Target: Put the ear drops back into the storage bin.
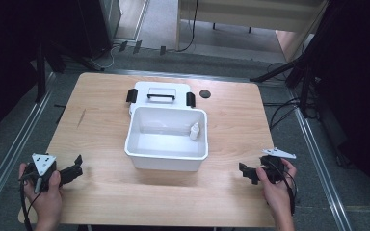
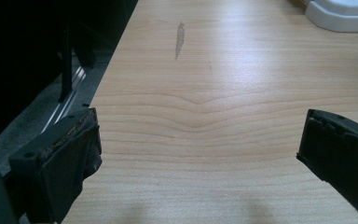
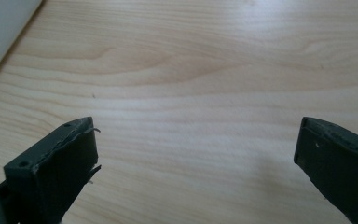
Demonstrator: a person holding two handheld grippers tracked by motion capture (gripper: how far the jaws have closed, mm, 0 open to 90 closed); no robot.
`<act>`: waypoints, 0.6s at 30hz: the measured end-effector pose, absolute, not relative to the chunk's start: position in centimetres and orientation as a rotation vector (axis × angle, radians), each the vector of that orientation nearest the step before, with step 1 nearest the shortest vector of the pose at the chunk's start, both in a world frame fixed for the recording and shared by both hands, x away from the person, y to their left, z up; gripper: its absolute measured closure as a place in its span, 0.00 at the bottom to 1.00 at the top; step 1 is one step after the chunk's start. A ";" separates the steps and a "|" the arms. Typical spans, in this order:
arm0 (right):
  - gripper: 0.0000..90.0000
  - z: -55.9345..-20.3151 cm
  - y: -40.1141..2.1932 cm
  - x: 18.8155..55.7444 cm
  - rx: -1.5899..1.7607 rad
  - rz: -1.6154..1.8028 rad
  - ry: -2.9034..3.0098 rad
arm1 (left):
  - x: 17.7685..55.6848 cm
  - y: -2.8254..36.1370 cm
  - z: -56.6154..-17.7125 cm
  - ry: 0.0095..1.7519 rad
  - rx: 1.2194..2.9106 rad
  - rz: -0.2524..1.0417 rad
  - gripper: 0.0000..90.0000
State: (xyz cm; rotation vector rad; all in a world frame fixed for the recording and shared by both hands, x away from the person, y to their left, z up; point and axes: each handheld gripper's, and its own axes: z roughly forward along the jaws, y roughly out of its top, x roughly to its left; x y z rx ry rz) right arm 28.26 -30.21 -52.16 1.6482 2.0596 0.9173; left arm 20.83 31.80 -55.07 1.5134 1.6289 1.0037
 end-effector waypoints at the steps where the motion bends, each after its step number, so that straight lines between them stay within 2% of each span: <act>1: 0.00 -52.4 -30.5 28.0 1.646 0.924 2.051 | 20.8 31.8 -55.1 1.629 1.514 1.004 0.00; 7: 0.00 -54.0 -32.7 25.5 1.601 1.003 1.985 | 20.8 31.8 -55.1 1.631 1.509 1.004 0.00; 18: 0.00 -54.7 -35.4 22.4 1.547 1.110 1.907 | 20.9 31.9 -55.1 1.635 1.507 0.997 0.00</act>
